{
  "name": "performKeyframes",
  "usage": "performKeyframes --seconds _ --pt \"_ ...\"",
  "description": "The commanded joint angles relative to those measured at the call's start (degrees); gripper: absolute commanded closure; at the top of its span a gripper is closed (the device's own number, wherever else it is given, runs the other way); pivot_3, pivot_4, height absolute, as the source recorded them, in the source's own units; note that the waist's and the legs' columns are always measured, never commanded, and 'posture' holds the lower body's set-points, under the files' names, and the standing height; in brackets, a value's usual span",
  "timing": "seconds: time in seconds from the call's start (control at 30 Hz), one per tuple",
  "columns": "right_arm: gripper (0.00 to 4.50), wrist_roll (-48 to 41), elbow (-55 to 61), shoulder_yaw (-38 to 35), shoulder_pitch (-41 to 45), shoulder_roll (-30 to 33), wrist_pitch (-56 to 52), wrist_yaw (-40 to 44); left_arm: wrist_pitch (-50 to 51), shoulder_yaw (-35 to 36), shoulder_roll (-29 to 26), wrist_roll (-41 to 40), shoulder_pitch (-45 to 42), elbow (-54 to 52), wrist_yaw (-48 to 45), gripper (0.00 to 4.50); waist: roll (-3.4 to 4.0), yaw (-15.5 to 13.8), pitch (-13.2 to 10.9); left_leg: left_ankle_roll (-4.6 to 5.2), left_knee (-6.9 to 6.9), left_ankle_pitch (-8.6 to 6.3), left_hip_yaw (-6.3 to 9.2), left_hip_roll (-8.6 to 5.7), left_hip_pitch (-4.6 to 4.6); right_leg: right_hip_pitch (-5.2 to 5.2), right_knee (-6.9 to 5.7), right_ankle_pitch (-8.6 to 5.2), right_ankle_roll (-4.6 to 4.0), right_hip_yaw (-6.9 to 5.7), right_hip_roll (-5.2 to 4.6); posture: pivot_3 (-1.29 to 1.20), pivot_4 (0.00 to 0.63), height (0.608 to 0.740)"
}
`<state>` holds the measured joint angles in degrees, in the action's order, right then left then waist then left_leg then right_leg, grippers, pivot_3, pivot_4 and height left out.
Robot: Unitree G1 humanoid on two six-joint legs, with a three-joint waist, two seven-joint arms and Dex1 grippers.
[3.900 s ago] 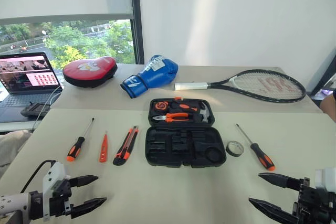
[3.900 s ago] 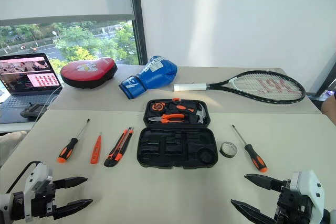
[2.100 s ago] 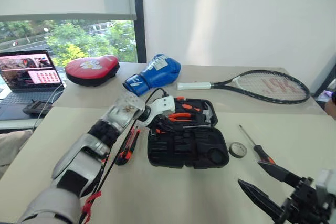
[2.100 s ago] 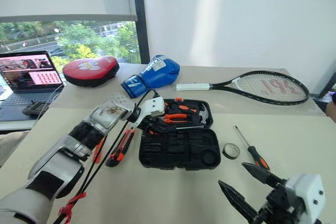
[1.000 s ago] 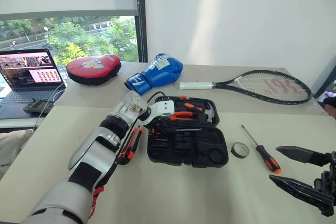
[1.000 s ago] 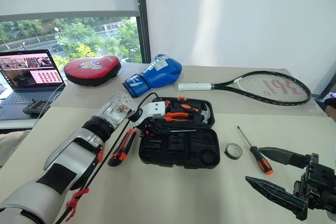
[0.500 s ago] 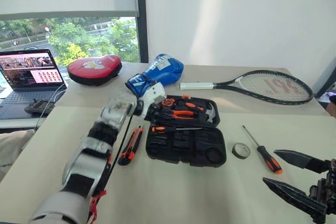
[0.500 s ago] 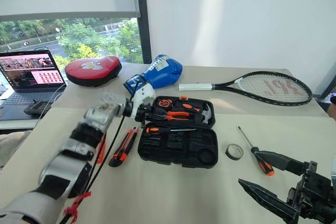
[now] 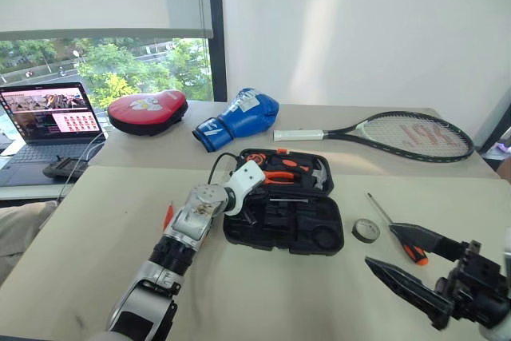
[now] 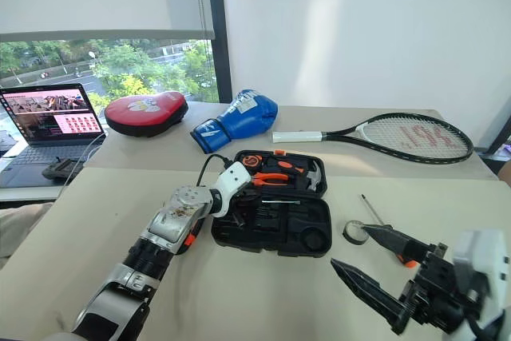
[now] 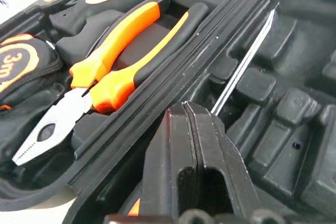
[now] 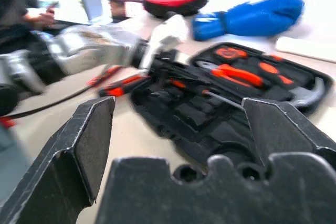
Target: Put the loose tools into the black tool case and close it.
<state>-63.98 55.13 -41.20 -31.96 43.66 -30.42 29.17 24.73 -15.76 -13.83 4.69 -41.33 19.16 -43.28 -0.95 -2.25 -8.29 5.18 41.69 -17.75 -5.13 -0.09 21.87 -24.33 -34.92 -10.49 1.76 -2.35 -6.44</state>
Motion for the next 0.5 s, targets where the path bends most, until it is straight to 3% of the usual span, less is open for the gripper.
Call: performKeyframes --seconds 0.03,0.13,0.23,0.3,0.37,0.4,0.5 --pt "0.0 -0.5 0.4 4.1 5.2 2.7 -3.1 -10.0 -0.9 -3.2 -2.5 2.7 1.7 3.9 -0.9 4.44 0.03 0.0 0.0 0.0 0.0 0.0 -0.02 0.0 0.01 -0.02 0.0 -0.01 -0.02 0.0 0.0 0.0 0.15 0.74" --pt "0.0 1.0 -1.6 5.9 8.7 6.6 -6.3 -12.3 -4.0 -5.6 -4.2 4.9 1.9 4.1 -0.6 4.44 0.04 0.2 0.1 -0.01 -0.02 0.01 -0.03 0.02 0.0 -0.02 0.01 -0.06 -0.12 0.01 -0.01 0.0 0.15 0.74" --pt "0.0 3.2 -5.0 8.2 13.0 11.4 -12.0 -17.9 -6.2 -1.8 -1.9 0.3 1.8 2.4 0.1 4.44 0.02 0.4 0.2 0.0 -0.04 0.0 -0.07 0.03 -0.04 0.02 0.01 -0.16 -0.29 0.02 -0.02 0.0 0.15 0.74" --pt "0.0 4.3 -7.8 9.0 16.8 12.6 -12.9 -19.1 -2.6 7.2 2.0 -10.2 0.6 -3.6 0.2 4.44 -0.01 0.4 0.2 0.01 -0.03 0.01 -0.07 0.03 0.0 -0.02 0.02 -0.22 -0.42 0.02 -0.08 0.0 0.15 0.74" --pt "0.0 4.4 -10.2 9.3 19.4 13.5 -14.8 -19.7 0.4 11.7 3.7 -16.4 0.4 -8.1 -1.0 4.44 -0.09 0.1 0.1 0.02 0.0 0.02 -0.07 0.03 0.28 -0.28 0.0 -0.2 -0.38 0.02 -0.1 0.0 0.15 0.74" --pt "0.0 3.6 -12.7 10.4 21.5 15.4 -18.2 -20.7 5.2 13.2 2.0 -21.5 0.5 -12.1 -5.3 4.44 -0.11 0.1 0.1 0.02 0.05 0.07 -0.05 0.01 0.58 -0.56 -0.04 -0.02 -0.08 0.01 -0.08 0.0 0.15 0.74" --pt "0.0 2.8 -22.5 15.5 29.0 21.1 -28.3 -21.4 16.2 15.8 -5.0 -33.8 2.3 -24.9 -14.6 3.73 -0.11 0.9 0.1 -0.51 0.09 0.41 -0.09 -0.01 0.97 -0.94 -0.09 0.05 -0.03 0.01 0.22 0.0 0.15 0.74"
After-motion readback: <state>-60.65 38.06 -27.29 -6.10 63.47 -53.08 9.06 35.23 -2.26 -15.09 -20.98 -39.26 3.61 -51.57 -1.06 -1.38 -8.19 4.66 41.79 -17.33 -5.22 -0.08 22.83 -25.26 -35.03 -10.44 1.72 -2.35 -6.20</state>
